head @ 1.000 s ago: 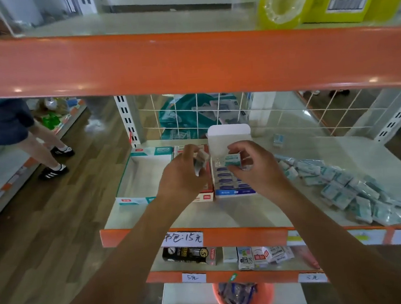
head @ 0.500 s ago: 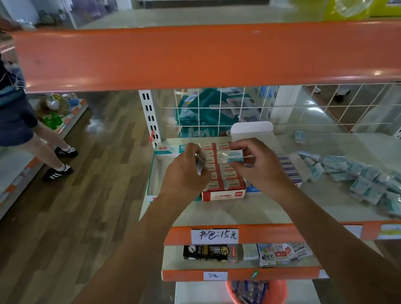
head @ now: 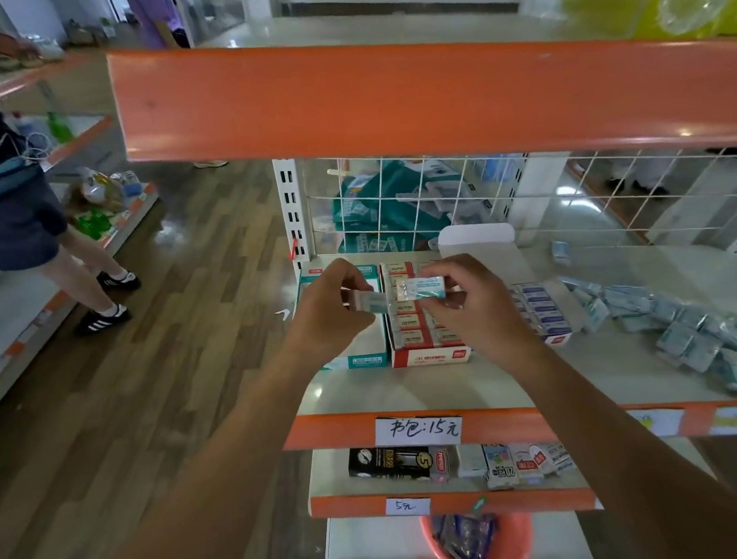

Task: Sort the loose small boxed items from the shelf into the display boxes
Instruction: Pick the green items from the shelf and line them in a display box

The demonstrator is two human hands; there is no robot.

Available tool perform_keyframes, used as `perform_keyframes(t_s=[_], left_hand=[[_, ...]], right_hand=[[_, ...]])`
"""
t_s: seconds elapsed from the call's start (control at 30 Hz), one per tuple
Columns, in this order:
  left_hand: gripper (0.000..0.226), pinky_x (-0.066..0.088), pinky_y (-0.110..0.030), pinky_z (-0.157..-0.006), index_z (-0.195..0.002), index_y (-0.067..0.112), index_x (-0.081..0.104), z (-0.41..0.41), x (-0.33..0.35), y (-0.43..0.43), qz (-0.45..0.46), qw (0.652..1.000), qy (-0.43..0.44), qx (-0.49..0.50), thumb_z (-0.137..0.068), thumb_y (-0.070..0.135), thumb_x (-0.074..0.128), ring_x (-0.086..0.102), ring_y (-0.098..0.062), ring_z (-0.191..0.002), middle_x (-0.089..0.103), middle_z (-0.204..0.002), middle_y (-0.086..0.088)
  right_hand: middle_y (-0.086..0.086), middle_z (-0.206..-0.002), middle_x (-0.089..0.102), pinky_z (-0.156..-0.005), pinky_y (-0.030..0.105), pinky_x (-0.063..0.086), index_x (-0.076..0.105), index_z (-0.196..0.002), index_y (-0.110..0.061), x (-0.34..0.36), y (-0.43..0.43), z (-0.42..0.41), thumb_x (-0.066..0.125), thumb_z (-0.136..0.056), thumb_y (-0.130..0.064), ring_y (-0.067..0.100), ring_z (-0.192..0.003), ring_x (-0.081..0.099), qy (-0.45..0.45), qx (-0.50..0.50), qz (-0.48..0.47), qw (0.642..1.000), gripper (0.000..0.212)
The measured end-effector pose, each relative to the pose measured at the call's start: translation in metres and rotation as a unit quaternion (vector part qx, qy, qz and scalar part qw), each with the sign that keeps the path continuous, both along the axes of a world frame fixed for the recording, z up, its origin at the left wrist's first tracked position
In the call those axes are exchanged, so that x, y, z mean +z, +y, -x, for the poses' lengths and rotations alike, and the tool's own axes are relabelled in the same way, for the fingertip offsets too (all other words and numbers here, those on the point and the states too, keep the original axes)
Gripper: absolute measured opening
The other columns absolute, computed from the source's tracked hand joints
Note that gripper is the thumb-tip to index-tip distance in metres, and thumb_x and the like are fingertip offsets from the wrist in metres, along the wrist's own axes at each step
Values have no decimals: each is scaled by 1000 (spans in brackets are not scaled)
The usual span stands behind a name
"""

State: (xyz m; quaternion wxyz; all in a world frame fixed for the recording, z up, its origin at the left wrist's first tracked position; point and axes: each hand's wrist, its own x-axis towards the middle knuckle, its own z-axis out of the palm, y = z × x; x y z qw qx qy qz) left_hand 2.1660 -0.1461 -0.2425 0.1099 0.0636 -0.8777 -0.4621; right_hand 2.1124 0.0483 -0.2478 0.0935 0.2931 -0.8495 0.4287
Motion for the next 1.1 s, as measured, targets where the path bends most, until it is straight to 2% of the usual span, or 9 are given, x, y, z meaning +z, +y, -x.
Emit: perform_keyframes(t_s=[0.13, 0.23, 0.3, 0.4, 0.53, 0.67, 0.8, 0.97, 1.1], left_hand=[[45, 49, -8, -61, -87, 33, 46, 1, -7, -11, 38, 999, -15, 17, -76, -3, 72, 58, -15, -98, 54, -91, 14], [47, 46, -3, -62, -106, 27, 57, 5, -13, -20, 56, 998, -34, 25, -77, -8, 68, 55, -19, -114, 60, -113, 3], [47, 50, -9, -72, -115, 22, 62, 7, -17, -26, 73, 996, -42, 23, -78, -8, 65, 53, -21, -119, 59, -122, 0], [39, 55, -26, -87, -112, 20, 66, 12, -20, -36, 112, 993, -37, 6, -80, -2, 65, 59, -20, -110, 61, -120, -1], [34, 52, -29, -79, -108, 17, 69, 23, -22, -52, 204, 979, -28, 1, -79, 1, 61, 60, -21, -93, 67, -111, -4], [33, 50, -34, -80, -108, 19, 67, 35, -22, -64, 280, 960, -25, 15, -79, 6, 63, 55, -24, -102, 65, -110, -4], [36, 45, -30, -85, -116, 21, 65, 45, -26, -67, 353, 935, -26, -2, -81, 20, 70, 48, -23, -108, 59, -116, -3], [30, 50, -37, -85, -111, 14, 64, 55, -36, -65, 375, 925, -55, -27, -84, 29, 64, 52, -27, -102, 60, -111, -9], [26, 49, -38, -83, -106, 11, 64, 59, -39, -62, 358, 932, -52, -31, -86, 26, 62, 53, -28, -98, 59, -108, -11]], right_hand=[[-2, -113, 58, -84, 20, 55, 65, -112, -16, 1, -10, 0, 74, -82, -11, 11, -101, 60, -13, -6, -20, 1000, 31], [2, -116, 56, -76, 4, 48, 63, -111, -11, 3, -21, 0, 72, -84, -9, 10, -104, 58, -18, -8, -44, 999, 29], [4, -118, 55, -73, 2, 46, 62, -112, -8, 2, -27, 2, 71, -84, -10, 11, -106, 57, -20, -8, -60, 998, 30], [4, -120, 55, -74, 5, 47, 61, -112, -11, -1, -39, 7, 71, -85, -13, 14, -108, 56, -16, -9, -88, 996, 30], [3, -112, 56, -80, 17, 46, 62, -111, -13, 0, -55, 17, 71, -85, -21, 10, -93, 52, 31, 3, -144, 989, 29], [1, -117, 59, -84, 26, 44, 63, -114, -16, 4, -71, 25, 70, -86, -29, 15, -105, 52, 52, 7, -232, 971, 32], [2, -122, 59, -81, 26, 36, 63, -119, -16, 4, -83, 30, 68, -87, -31, 18, -111, 48, 60, -20, -280, 958, 35], [5, -122, 61, -92, 36, 46, 64, -120, -13, 0, -89, 32, 68, -87, -29, 22, -112, 48, 50, -23, -299, 953, 37], [4, -121, 61, -91, 37, 46, 65, -119, -16, -6, -89, 34, 68, -87, -31, 22, -110, 47, 50, -29, -310, 949, 35]])
